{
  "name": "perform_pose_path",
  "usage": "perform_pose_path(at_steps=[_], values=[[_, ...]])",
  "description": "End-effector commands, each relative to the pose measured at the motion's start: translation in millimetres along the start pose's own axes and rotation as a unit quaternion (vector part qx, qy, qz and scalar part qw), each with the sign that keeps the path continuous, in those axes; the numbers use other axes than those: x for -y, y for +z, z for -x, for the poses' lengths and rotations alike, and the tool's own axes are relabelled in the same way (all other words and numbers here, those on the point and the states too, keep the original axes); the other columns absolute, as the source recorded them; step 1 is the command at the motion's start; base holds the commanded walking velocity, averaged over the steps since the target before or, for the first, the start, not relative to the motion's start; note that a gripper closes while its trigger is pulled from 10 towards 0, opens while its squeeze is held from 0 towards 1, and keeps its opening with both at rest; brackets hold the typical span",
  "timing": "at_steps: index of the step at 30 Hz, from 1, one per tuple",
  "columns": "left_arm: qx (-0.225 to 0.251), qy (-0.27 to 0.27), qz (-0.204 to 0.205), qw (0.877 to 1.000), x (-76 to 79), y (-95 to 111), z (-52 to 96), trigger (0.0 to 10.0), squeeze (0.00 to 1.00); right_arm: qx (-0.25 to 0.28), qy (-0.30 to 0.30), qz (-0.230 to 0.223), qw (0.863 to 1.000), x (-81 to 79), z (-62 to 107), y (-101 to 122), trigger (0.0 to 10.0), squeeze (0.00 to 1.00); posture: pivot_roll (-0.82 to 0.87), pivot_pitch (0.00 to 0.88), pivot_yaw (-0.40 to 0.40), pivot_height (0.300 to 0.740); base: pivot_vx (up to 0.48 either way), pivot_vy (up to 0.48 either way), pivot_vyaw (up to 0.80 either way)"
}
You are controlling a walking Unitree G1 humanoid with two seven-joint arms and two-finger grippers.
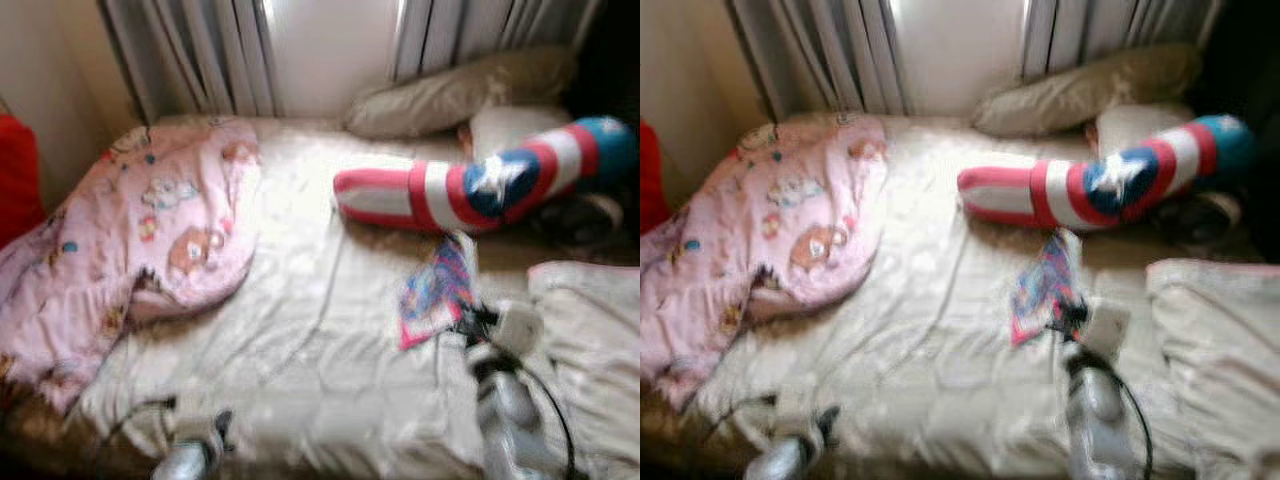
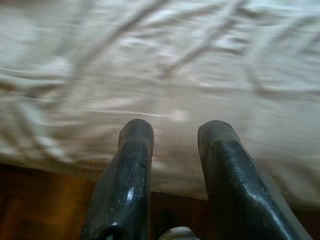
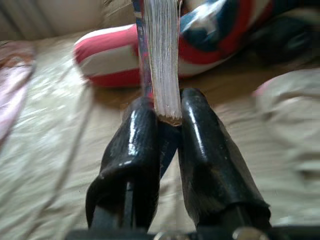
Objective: Clean up the room
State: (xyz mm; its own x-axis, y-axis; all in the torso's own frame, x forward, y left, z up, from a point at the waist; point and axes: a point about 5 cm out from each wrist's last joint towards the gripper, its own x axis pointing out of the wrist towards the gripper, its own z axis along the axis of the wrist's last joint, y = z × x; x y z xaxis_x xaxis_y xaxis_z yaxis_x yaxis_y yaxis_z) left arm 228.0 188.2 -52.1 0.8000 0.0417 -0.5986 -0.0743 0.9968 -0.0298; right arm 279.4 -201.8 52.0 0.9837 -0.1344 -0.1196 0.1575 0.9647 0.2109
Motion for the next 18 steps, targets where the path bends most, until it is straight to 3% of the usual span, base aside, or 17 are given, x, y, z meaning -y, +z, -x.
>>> perform_pose_path(at_steps=[1,7,13,15,18], values=[[-0.01,0.01,-0.011,1.0,-10.5,-2.9,1.8,10.0,0.0,0.025,0.018,-0.009,0.999,-12.3,-3.9,8.7,10.0,0.0,0.01,0.02,0.003,0.74,0.0,0.0,0.0],[-0.009,0.007,-0.019,1.0,-10.5,-2.5,1.8,10.0,0.0,0.022,0.013,-0.006,1.0,-10.1,-4.1,7.3,10.0,0.0,0.01,0.017,0.004,0.74,0.0,0.0,0.0],[-0.01,0.009,-0.019,1.0,-11.1,-2.9,1.9,10.0,0.0,0.022,0.012,-0.013,1.0,-10.8,-4.4,7.3,10.0,0.0,0.01,0.02,0.004,0.74,0.0,-0.471,0.0],[-0.01,0.011,-0.015,1.0,-11.3,-2.5,1.7,10.0,0.0,0.017,0.013,-0.013,1.0,-11.2,-5.0,6.6,10.0,0.0,0.01,0.022,0.003,0.74,0.0,0.0,0.0],[-0.009,0.01,-0.014,1.0,-11.4,-1.2,1.2,10.0,0.0,0.016,0.017,-0.017,1.0,-12.7,-5.8,6.8,10.0,0.0,0.01,0.027,0.004,0.74,0.0,0.0,-0.73]])
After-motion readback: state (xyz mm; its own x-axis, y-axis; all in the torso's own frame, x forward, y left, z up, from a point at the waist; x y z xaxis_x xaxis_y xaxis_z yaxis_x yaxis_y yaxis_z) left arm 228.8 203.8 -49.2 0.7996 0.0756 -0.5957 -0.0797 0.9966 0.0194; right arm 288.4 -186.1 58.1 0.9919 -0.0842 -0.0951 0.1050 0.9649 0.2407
